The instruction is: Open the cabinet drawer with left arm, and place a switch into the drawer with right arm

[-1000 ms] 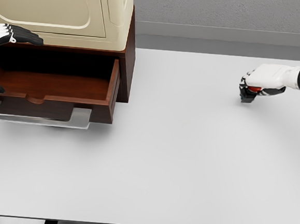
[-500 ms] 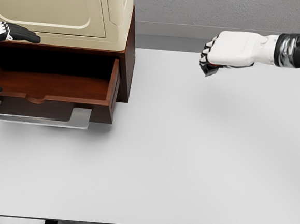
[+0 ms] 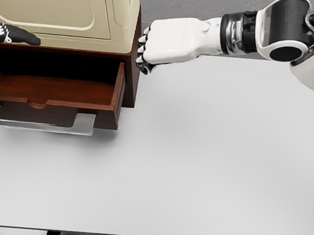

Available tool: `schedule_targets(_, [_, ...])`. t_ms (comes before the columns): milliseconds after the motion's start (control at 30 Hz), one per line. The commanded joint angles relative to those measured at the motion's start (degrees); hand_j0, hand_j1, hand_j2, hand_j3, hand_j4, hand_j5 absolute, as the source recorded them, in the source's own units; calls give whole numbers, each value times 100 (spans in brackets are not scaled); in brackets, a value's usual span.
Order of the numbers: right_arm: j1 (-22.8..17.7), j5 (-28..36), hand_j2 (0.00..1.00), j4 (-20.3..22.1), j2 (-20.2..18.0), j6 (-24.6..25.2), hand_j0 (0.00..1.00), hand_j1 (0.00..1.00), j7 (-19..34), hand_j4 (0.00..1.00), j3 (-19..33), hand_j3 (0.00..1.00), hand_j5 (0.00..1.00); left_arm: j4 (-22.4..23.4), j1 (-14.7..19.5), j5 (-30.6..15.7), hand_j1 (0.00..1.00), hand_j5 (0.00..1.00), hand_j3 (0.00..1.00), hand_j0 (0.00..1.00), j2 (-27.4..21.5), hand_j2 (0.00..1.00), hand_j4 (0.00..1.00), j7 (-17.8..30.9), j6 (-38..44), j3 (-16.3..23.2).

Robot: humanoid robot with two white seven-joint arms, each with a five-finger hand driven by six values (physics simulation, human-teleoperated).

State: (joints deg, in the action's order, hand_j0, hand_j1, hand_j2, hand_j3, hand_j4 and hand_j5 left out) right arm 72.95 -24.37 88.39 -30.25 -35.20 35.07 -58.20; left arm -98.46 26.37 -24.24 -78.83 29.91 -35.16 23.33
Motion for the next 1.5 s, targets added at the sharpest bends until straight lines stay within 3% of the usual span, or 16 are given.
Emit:
schedule_targets(0, [9,91,52,178,89,20,52,52,-7,52,-16,52,52,2,8,-45,100,100,100,100,-9,100,100,-3,16,-4])
schedule_targets(167, [149,222,52,468,80,20,52,52,-7,52,-43,52,52,2,-1,-45,100,100,100,100,-9,100,100,-3,16,-4])
schedule_targets(400, [457,231,53,486,361,20,53,53,-7,53,-157,53,53,2,-10,-45,100,100,100,100,-9,100,100,6,16,-4])
schedule_targets(633, [738,231,53,3,1038,20,53,53,-7,53,-640,53,53,2,-45,-36,100,100,100,100,-9,100,100,-3,16,14])
schedule_targets(867, [826,231,54,-200,1196,20,54,54,-7,54,-640,54,54,29,-62,-28,100,100,100,100,-9,100,100,6,16,58])
schedule_targets(967, [879,222,55,-525,1363,20,55,55,-7,55,-649,55,55,29,-71,-28,100,100,100,100,-9,100,100,6,16,67])
schedule_targets(1100, [905,214,55,-534,1355,20,55,55,-7,55,-693,55,55,29,-80,-19,100,100,100,100,-9,100,100,6,16,67])
schedule_targets(1167, [914,205,59,-534,1355,20,59,59,-7,59,-693,59,59,29,-80,-19,100,100,100,100,-9,100,100,6,16,67])
schedule_targets(1200, [914,161,84,-542,1346,20,84,84,-7,84,-675,84,84,29,-80,-19,100,100,100,100,-9,100,100,6,16,67])
schedule_targets(1233, [914,143,100,-542,1346,20,100,100,-7,100,-667,100,100,29,-80,-19,100,100,100,100,-9,100,100,6,16,75])
schedule_targets(1467, [914,170,100,-542,1346,20,100,100,-7,100,-658,100,100,37,-80,-19,100,100,100,100,-9,100,100,6,16,76])
